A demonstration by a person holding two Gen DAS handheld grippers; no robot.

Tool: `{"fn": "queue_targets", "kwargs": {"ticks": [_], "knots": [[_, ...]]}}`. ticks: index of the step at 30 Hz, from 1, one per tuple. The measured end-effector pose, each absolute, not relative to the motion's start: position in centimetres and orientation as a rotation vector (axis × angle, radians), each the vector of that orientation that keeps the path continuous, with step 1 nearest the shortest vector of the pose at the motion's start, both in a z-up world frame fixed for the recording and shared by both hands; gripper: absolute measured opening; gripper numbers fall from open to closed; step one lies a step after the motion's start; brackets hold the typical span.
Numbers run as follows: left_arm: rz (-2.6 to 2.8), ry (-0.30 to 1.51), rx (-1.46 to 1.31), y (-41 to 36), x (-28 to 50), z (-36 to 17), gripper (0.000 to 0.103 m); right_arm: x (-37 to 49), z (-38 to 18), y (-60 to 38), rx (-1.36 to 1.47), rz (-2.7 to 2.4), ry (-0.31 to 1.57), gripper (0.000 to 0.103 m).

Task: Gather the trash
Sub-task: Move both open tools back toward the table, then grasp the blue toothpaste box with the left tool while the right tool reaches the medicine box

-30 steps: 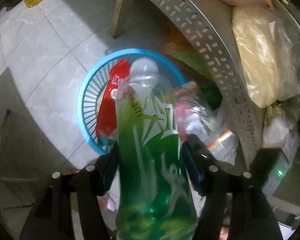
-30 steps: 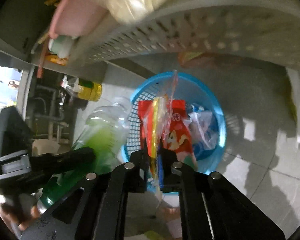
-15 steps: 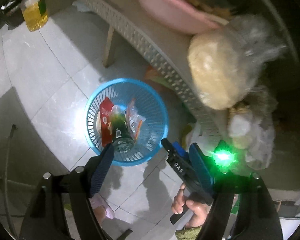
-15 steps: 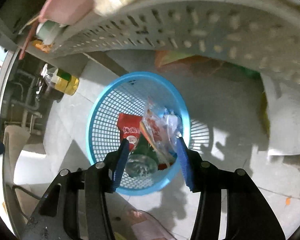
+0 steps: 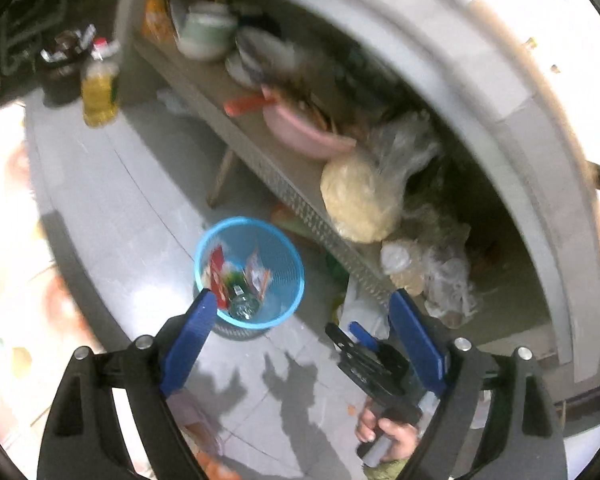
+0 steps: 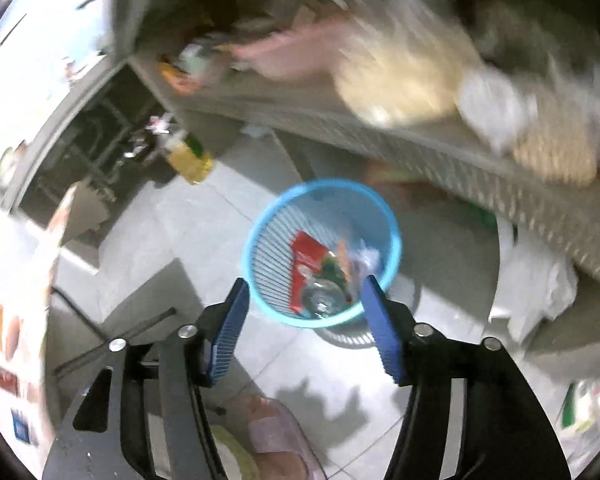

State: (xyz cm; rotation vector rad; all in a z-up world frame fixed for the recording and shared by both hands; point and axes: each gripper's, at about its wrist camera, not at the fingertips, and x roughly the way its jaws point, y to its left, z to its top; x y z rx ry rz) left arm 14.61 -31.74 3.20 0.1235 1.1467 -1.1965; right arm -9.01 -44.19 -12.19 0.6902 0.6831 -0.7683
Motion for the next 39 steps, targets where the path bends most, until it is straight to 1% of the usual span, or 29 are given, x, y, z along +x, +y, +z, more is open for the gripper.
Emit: {"fn": "queue_targets", "kwargs": {"ticks": [1, 3, 4, 6, 8, 10, 11, 12, 15, 20, 25, 31, 36, 37, 38, 39], "knots": [[-1.187, 1.094, 0.096, -29.7, 14.4, 4.3, 0.087, -8.6, -11.2, -43.5, 0.659, -0.761, 0.674, 0.063], [-1.156, 0.998, 0.05, -26.4, 14.1, 5.7, 0.088, -7.4, -8.4, -41.6, 0.575, -0.727, 0.65, 0.066], [-1.153, 0.953, 0.031, -24.5, 13.9, 6.4, 0.091, -6.8, -7.1, -40.7, 0.537, -0.711, 0.641, 0.069], [-1.143, 0.91, 0.033, -21.6, 13.6, 7.1, 0.097, -5.1, -4.0, -38.3, 0.449, -0.676, 0.626, 0.075], [-1.148, 0.89, 0.057, -18.8, 13.4, 7.3, 0.098, -3.3, -2.0, -36.4, 0.375, -0.657, 0.63, 0.087], [-1.126, 0.873, 0.074, -16.0, 13.3, 7.1, 0.098, -1.4, -0.3, -34.5, 0.308, -0.649, 0.652, 0.089], [-1.095, 0.862, 0.076, -14.1, 13.2, 6.8, 0.098, -0.3, 0.5, -33.3, 0.27, -0.629, 0.659, 0.095], [-1.059, 0.855, 0.072, -12.1, 13.1, 6.4, 0.098, 0.9, 1.1, -32.0, 0.239, -0.595, 0.672, 0.095], [-0.971, 0.863, 0.029, -6.9, 13.0, 4.9, 0.098, 3.6, 1.8, -28.5, 0.172, -0.525, 0.71, 0.095], [-0.81, 0.809, -0.035, 1.6, 12.6, 3.3, 0.098, 8.2, 1.1, -22.9, 0.077, -0.395, 0.817, 0.095], [-0.699, 0.763, -0.105, 8.4, 12.2, 2.7, 0.098, 11.1, 1.3, -18.2, 0.024, -0.275, 0.792, 0.095], [-0.649, 0.756, -0.17, 13.8, 12.0, 0.2, 0.098, 13.4, 1.0, -13.8, 0.09, -0.041, 0.769, 0.095], [-0.646, 0.803, -0.256, 15.9, 13.2, -1.6, 0.098, 16.6, -0.5, -11.9, 0.295, 0.257, 0.9, 0.095], [-0.652, 0.811, -0.286, 16.3, 13.4, -1.9, 0.098, 17.5, -1.0, -11.5, 0.342, 0.319, 0.925, 0.094], [-0.657, 0.817, -0.342, 17.0, 13.8, -2.2, 0.098, 18.2, -1.5, -10.8, 0.366, 0.355, 0.949, 0.086], [-0.654, 0.821, -0.372, 17.7, 14.0, -2.4, 0.098, 19.1, -2.2, -10.3, 0.385, 0.392, 0.981, 0.082]]}}
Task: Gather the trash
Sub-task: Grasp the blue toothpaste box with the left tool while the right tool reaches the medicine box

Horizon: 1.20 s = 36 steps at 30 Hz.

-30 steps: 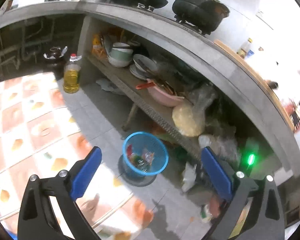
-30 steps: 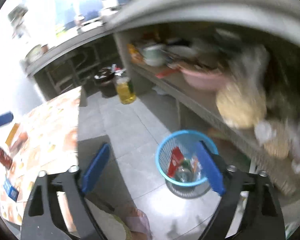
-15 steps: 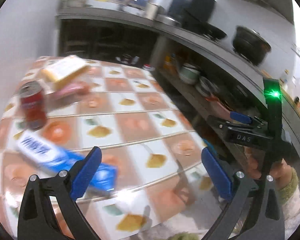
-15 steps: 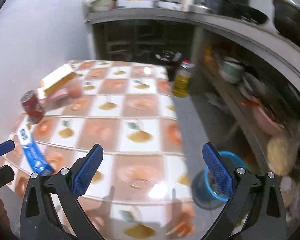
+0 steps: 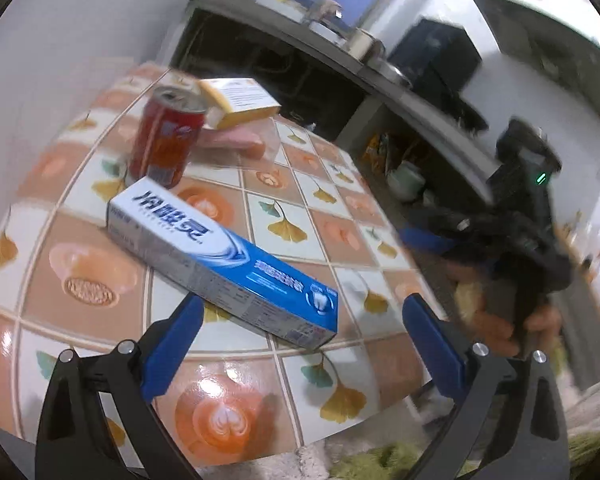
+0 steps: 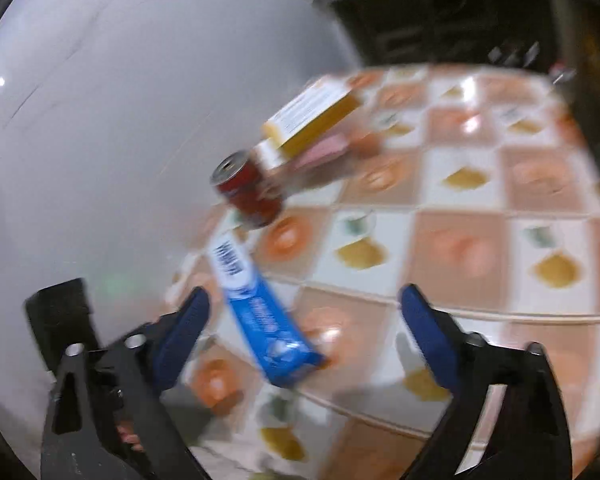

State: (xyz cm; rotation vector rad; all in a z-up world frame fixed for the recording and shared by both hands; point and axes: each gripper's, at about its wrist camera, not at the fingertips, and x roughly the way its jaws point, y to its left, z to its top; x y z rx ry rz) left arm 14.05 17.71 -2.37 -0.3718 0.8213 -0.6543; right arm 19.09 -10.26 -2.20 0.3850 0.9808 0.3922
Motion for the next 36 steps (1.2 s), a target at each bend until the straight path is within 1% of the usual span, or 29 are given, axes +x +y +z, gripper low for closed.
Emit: {"fn": "queue_targets", "kwargs": {"ticks": [2, 3, 4, 5, 6, 7, 8, 12, 13, 14, 16, 17, 19, 22, 25, 26, 30, 32, 36], "knots": [[-0.632, 0.841, -0.45, 19.2, 14.8, -2.9, 0.098, 20.5, -3.6, -8.8, 0.412, 0.437, 1.04, 0.065], [-0.613, 0.849, -0.474, 19.7, 15.1, -3.1, 0.097, 21.2, -4.6, -8.4, 0.426, 0.451, 1.073, 0.058], [-0.593, 0.86, -0.489, 20.2, 15.4, -3.3, 0.097, 21.7, -5.6, -7.8, 0.446, 0.47, 1.113, 0.048], [-0.582, 0.865, -0.498, 20.6, 15.5, -3.4, 0.097, 21.8, -6.4, -7.6, 0.461, 0.482, 1.139, 0.04], [-0.57, 0.869, -0.508, 21.0, 15.7, -3.5, 0.097, 21.9, -7.2, -7.2, 0.481, 0.497, 1.17, 0.037], [-0.564, 0.87, -0.512, 21.3, 15.8, -3.5, 0.097, 21.9, -7.9, -6.8, 0.496, 0.514, 1.196, 0.03], [-0.558, 0.873, -0.516, 21.5, 15.9, -3.5, 0.097, 21.6, -8.6, -6.1, 0.503, 0.545, 1.22, 0.028], [-0.548, 0.903, -0.533, 21.7, 16.6, -3.6, 0.097, 19.0, -8.4, -2.9, 0.464, 0.731, 1.242, 0.028], [-0.545, 0.914, -0.534, 21.7, 16.8, -3.6, 0.097, 18.1, -8.0, -2.2, 0.438, 0.762, 1.233, 0.03], [-0.53, 0.934, -0.523, 21.5, 17.0, -3.8, 0.097, 17.6, -7.7, -1.9, 0.42, 0.778, 1.226, 0.034], [-0.485, 0.974, -0.478, 20.8, 17.7, -4.1, 0.097, 16.5, -7.2, -1.5, 0.396, 0.802, 1.206, 0.039], [-0.463, 0.99, -0.452, 20.6, 17.9, -4.3, 0.097, 16.2, -7.0, -1.7, 0.399, 0.796, 1.195, 0.043], [-0.431, 1.014, -0.418, 20.0, 18.6, -4.7, 0.097, 15.7, -6.7, -2.6, 0.43, 0.767, 1.174, 0.048], [-0.389, 1.057, -0.389, 18.6, 19.9, -5.3, 0.097, 15.4, -6.4, -4.5, 0.49, 0.696, 1.147, 0.049], [-0.329, 1.088, -0.342, 17.3, 21.0, -5.9, 0.096, 15.1, -5.9, -6.2, 0.52, 0.645, 1.112, 0.051], [-0.307, 1.092, -0.309, 16.9, 21.2, -6.1, 0.092, 15.0, -5.7, -6.7, 0.528, 0.631, 1.096, 0.052], [-0.247, 1.063, -0.157, 15.5, 21.1, -6.4, 0.084, 14.7, -4.7, -8.8, 0.542, 0.58, 1.043, 0.057], [-0.256, 1.058, -0.149, 15.6, 20.9, -6.6, 0.075, 15.0, -3.8, -9.7, 0.546, 0.566, 1.021, 0.06], [-0.266, 1.04, -0.111, 15.8, 20.4, -6.4, 0.073, 16.5, -1.6, -11.0, 0.534, 0.554, 0.974, 0.066]]}}
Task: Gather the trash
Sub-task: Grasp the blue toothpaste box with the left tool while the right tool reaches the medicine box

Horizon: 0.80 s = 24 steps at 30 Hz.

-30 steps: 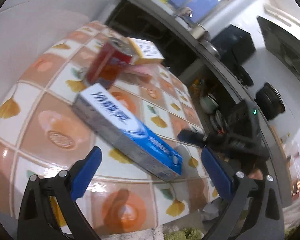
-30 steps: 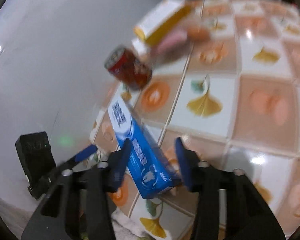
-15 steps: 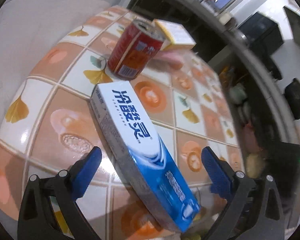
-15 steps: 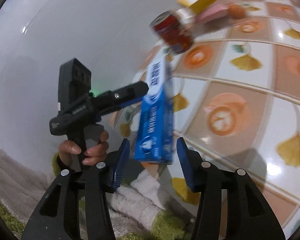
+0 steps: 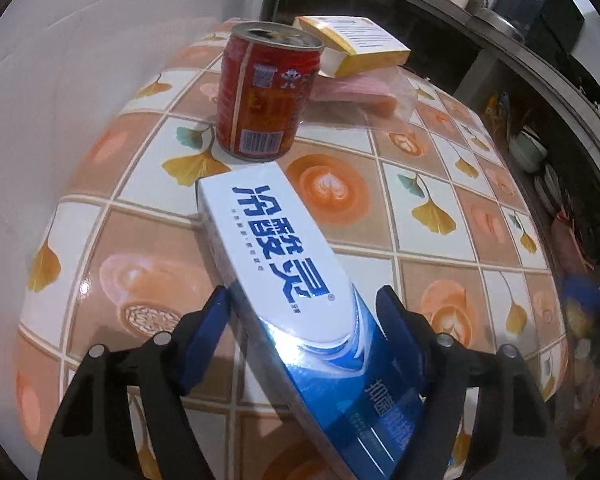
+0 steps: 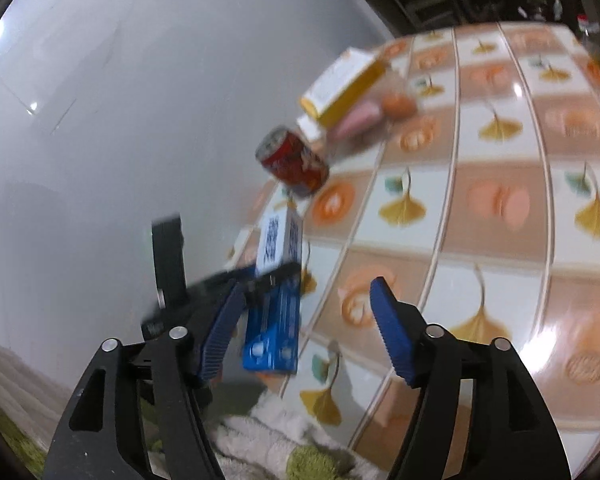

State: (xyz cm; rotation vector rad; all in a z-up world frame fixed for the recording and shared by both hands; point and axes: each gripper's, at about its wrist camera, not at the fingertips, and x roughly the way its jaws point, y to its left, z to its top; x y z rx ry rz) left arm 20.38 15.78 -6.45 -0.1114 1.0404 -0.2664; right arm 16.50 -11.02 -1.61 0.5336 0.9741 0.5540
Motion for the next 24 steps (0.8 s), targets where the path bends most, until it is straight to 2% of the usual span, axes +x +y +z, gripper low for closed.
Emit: {"fn": "queue_targets", "kwargs": {"ticks": [5, 12, 19, 21, 24], "knots": [[-0.32, 1.023, -0.095, 15.8, 20.3, -6.3, 0.066, 20.0, 1.1, -12.1, 0.6, 0.59, 0.921, 0.069], [-0.359, 1.007, -0.093, 15.7, 20.1, -6.5, 0.066, 27.7, 1.2, -12.4, 0.772, 0.587, 0.945, 0.069], [-0.368, 1.006, -0.097, 15.7, 20.1, -6.5, 0.066, 35.4, -0.3, -12.1, 0.896, 0.383, 1.117, 0.069], [-0.371, 1.008, -0.101, 15.8, 20.1, -6.6, 0.066, 36.9, -0.8, -11.9, 0.936, 0.331, 1.172, 0.077], [-0.374, 1.009, -0.113, 15.9, 20.2, -6.7, 0.067, 39.1, -1.3, -11.4, 0.995, 0.245, 1.239, 0.078]]}}
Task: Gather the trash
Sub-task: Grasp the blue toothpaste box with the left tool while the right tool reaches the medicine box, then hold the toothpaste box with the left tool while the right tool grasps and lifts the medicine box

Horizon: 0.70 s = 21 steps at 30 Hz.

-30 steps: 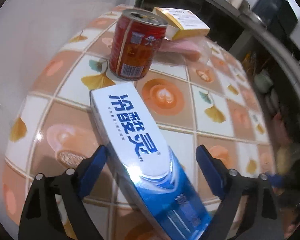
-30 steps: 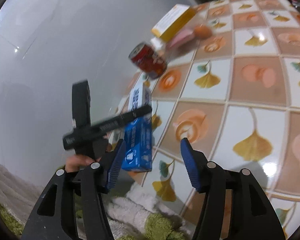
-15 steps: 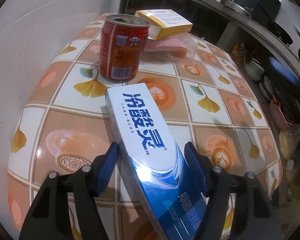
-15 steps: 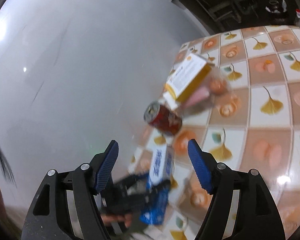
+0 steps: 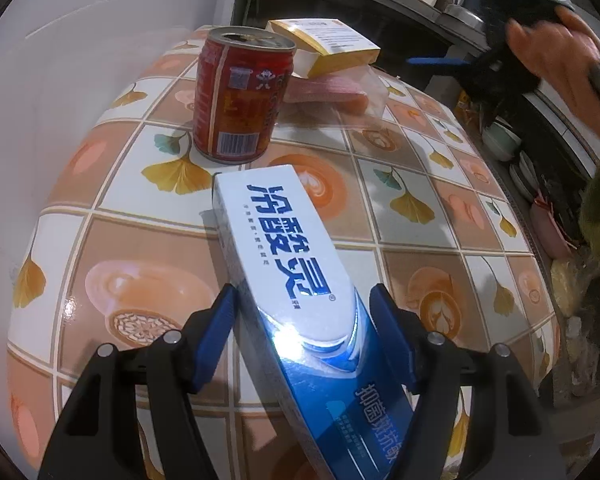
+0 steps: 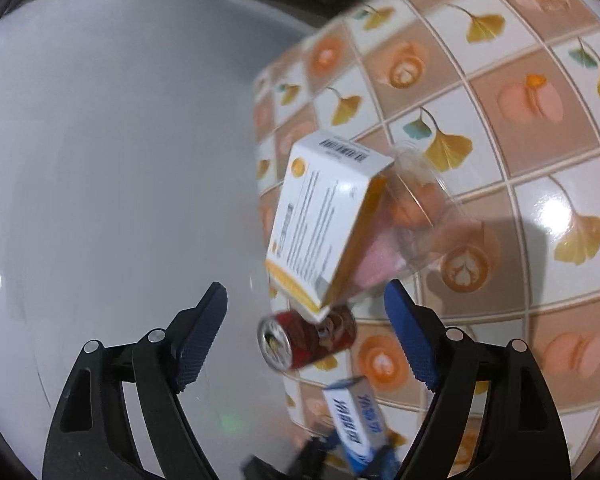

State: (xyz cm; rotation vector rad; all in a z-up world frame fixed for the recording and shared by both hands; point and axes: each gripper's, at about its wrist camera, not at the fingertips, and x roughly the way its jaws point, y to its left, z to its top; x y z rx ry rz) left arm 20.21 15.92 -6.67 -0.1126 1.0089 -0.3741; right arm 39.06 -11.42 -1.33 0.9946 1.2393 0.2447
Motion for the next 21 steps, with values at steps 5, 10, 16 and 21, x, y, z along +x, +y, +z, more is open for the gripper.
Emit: {"fn": "queue_targets", "kwargs": {"ticks": [5, 10, 16, 21], "knots": [[-0.381, 1.005, -0.116, 16.1, 20.2, -6.7, 0.067, 42.1, -2.0, -9.6, 0.995, 0.131, 1.356, 0.085], [-0.389, 1.005, -0.123, 16.2, 20.3, -6.7, 0.067, 44.1, -2.5, -8.1, 0.962, 0.005, 1.412, 0.085], [-0.4, 0.999, -0.13, 16.4, 20.2, -6.7, 0.067, 45.3, -2.8, -7.3, 0.923, -0.101, 1.434, 0.085], [-0.407, 1.002, -0.128, 16.4, 20.3, -6.6, 0.067, 45.8, -3.1, -6.3, 0.851, -0.169, 1.43, 0.085]]}}
